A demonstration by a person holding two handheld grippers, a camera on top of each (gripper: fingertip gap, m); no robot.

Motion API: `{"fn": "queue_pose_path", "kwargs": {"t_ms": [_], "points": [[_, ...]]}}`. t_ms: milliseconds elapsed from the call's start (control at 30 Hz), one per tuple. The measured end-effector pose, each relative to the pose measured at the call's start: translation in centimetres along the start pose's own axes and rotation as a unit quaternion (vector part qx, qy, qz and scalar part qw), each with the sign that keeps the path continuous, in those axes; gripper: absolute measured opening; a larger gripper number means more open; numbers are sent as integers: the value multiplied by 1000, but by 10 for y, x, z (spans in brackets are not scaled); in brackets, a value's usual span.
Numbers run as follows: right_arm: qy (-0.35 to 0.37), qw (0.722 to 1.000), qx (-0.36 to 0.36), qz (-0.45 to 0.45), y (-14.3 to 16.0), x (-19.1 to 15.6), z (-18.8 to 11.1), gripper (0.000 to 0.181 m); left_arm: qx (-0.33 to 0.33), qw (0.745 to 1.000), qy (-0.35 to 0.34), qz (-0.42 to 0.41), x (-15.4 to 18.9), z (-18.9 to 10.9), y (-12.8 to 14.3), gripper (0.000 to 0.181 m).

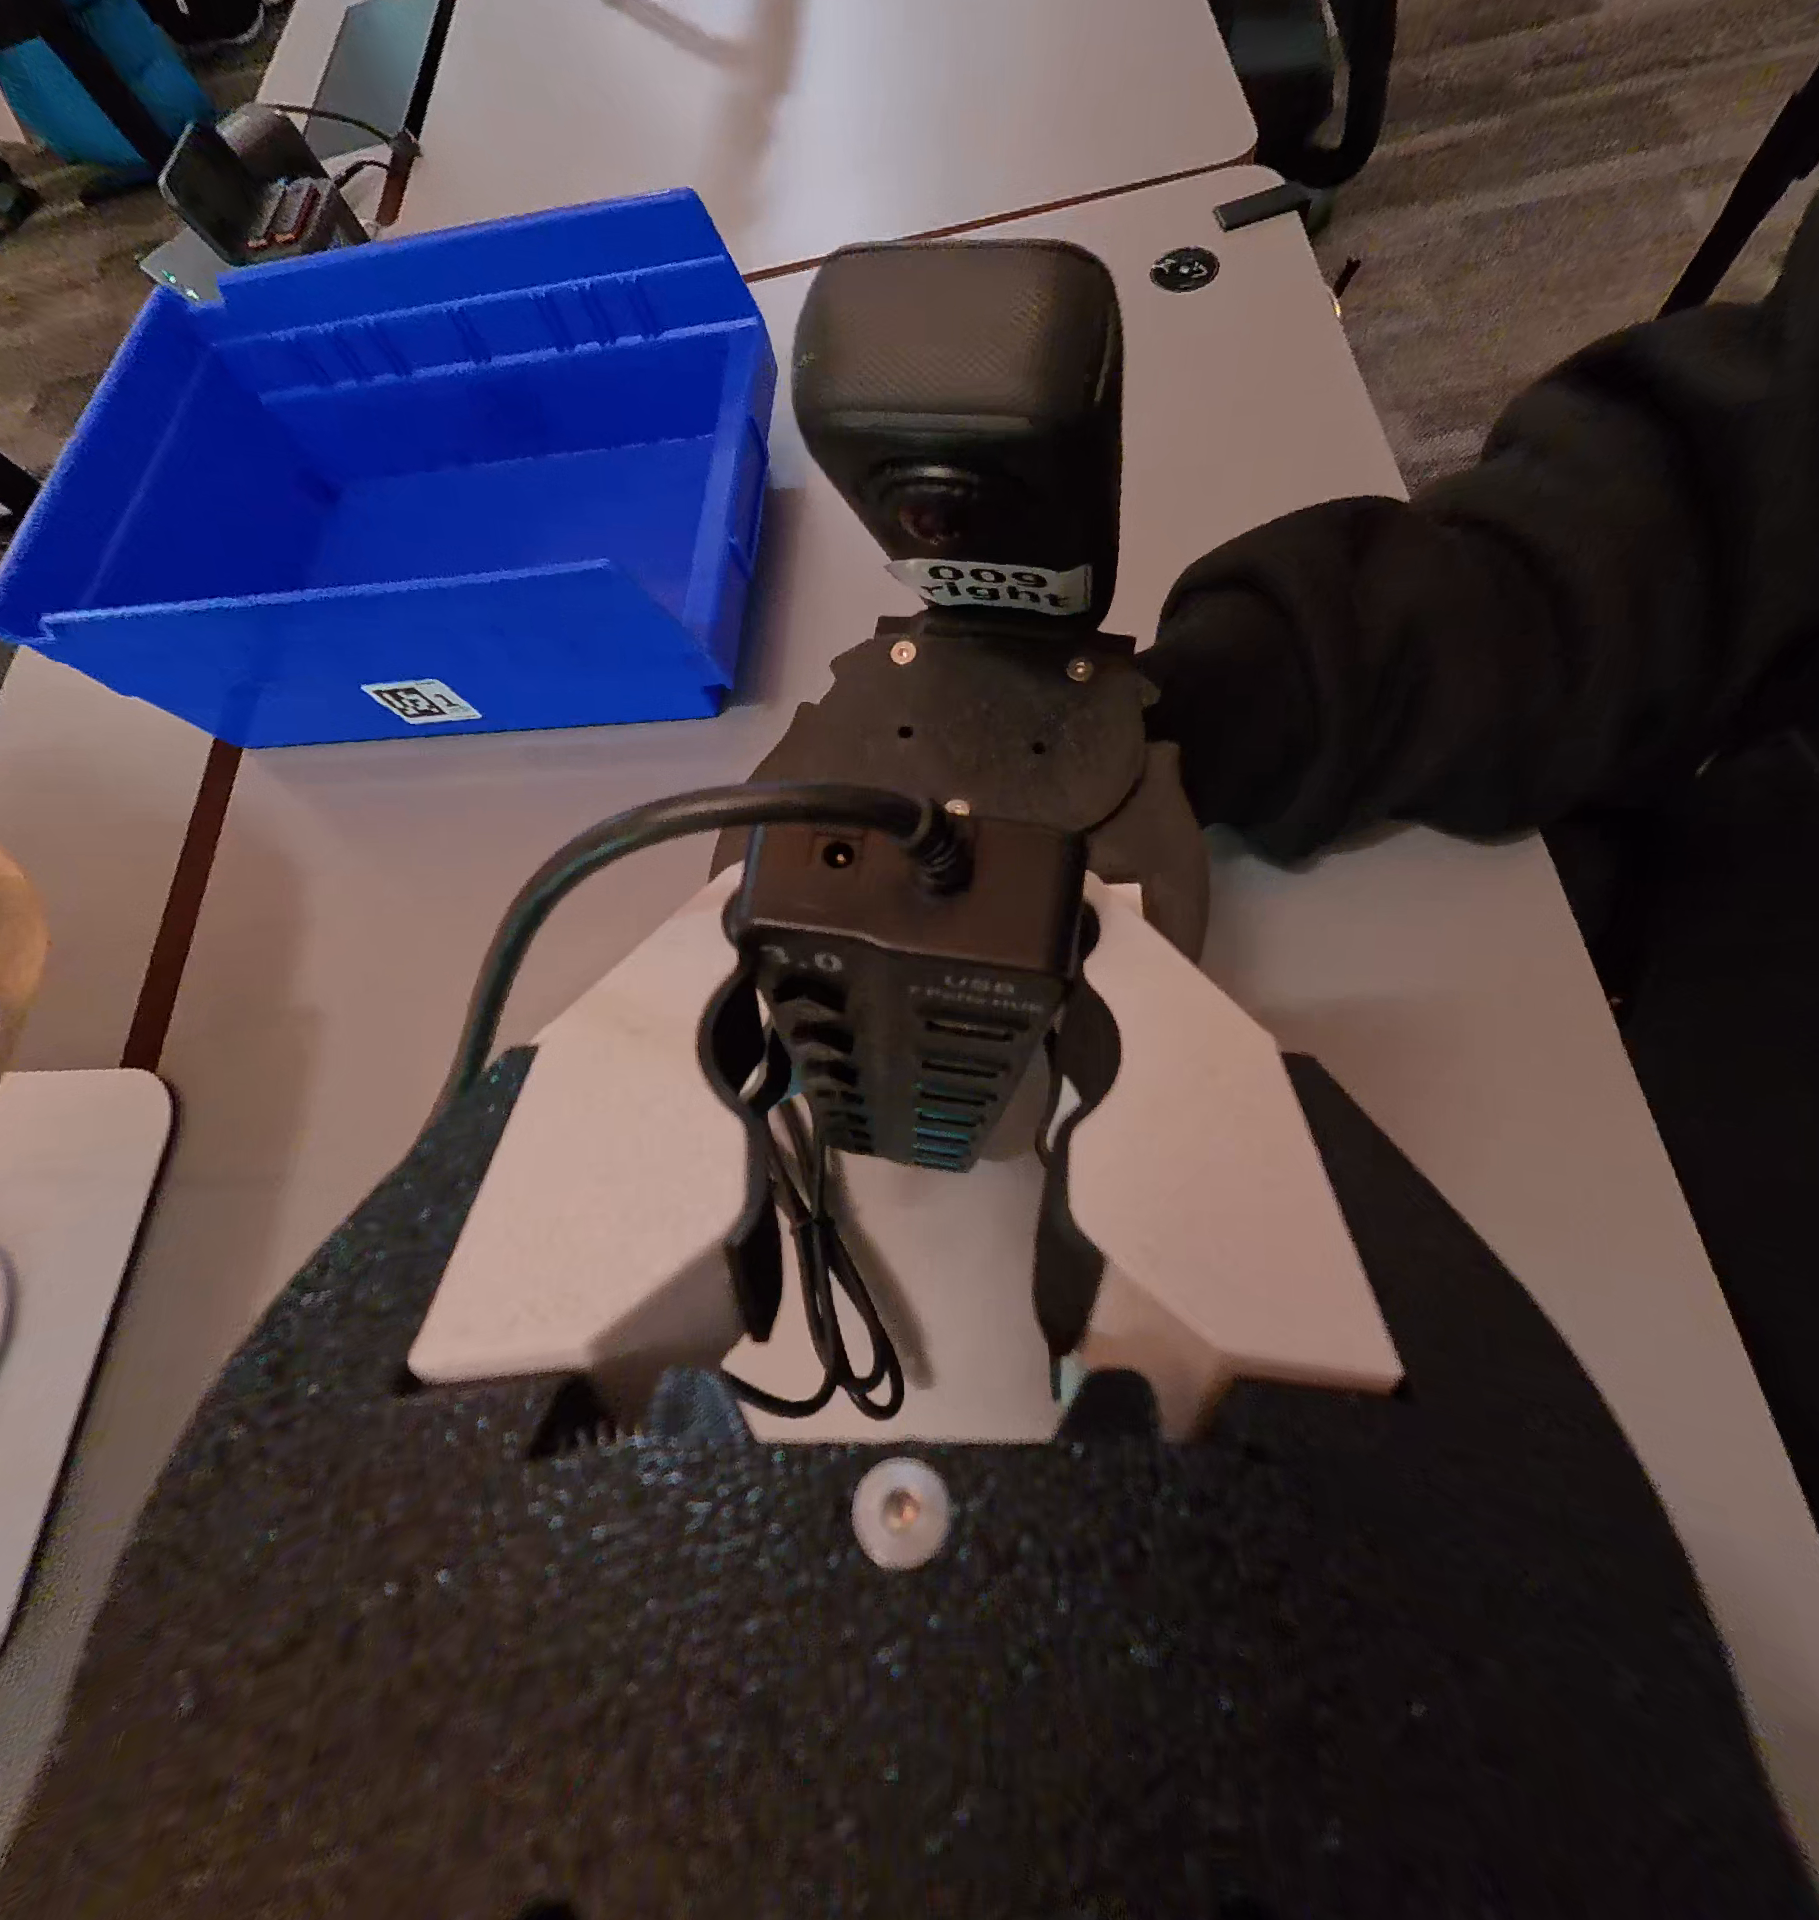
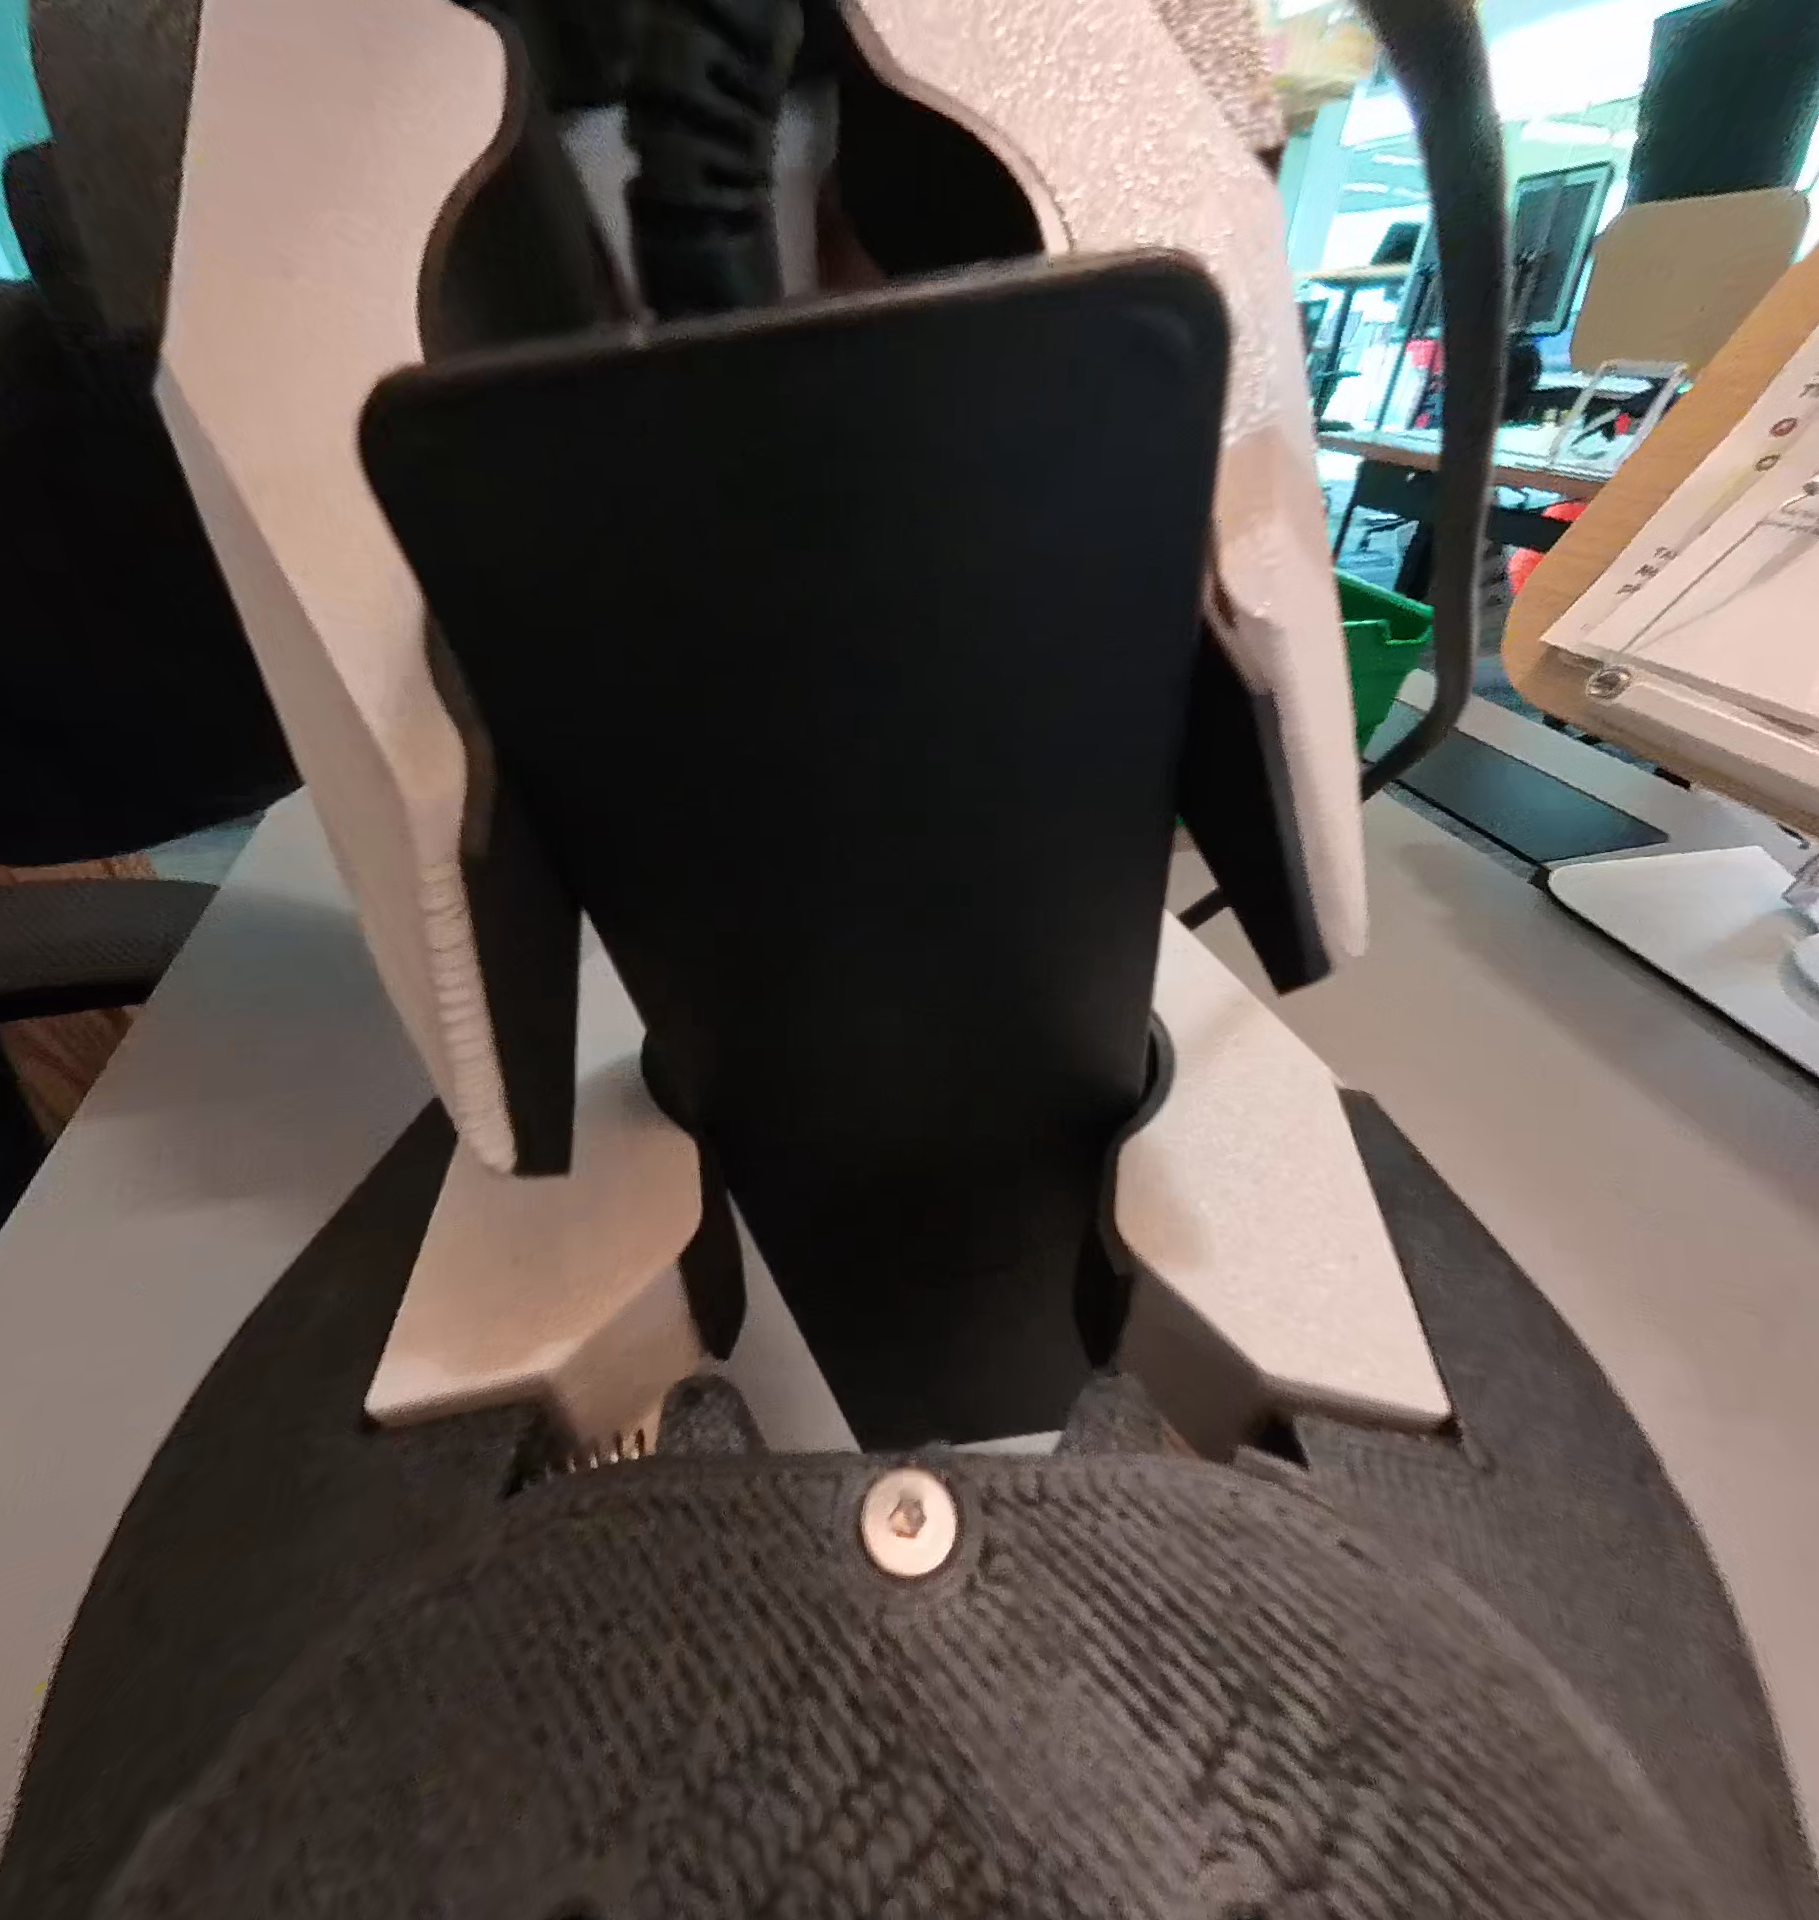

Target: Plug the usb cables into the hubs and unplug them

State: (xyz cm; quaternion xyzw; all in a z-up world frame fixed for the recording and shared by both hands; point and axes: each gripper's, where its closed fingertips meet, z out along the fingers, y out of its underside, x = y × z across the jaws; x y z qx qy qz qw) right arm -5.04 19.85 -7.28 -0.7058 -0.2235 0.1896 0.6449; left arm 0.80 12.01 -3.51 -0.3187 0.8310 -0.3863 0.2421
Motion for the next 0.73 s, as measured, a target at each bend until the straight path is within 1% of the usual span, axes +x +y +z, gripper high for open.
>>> {"fn": "queue_pose_path", "kwargs": {"t_ms": [100, 200, 233, 333, 400, 467, 567, 633, 667, 733], "points": [[-5, 1000, 16, -3, -2, -3, 1, 76, 0, 1000, 2, -24, 0, -2, 2, 54], [-17, 999, 27, -3, -4, -7, 2, 74, 8, 1000, -3, -26, 0, -2, 1, 56], [-19, 999, 31, -2, -6, -8, 2, 74, 13, 1000, -6, -27, 0, -3, 0, 58], [-28, 998, 56, 7, -15, -9, -2, 73, 8, 998, -33, -43, -6, -4, 4, 75], [-19, 998, 63, 12, -18, -3, -7, 73, 12, 997, -45, -55, -8, -10, 4, 77], [-4, 998, 67, 13, -18, 5, -12, 73, 33, 996, -53, -66, -7, -21, -1, 77], [19, 996, 82, 26, -23, 17, -21, 72, 59, 991, -87, -85, -11, -48, -4, 73], [40, 995, 86, 33, -23, 27, -27, 72, 61, 983, -143, -100, -25, -79, 4, 67], [54, 994, 91, 35, -24, 33, -30, 72, 52, 975, -184, -116, -37, -100, 15, 63], [70, 992, 100, 38, -26, 41, -36, 72, 15, 946, -273, -177, -62, -147, 52, 57]]}}
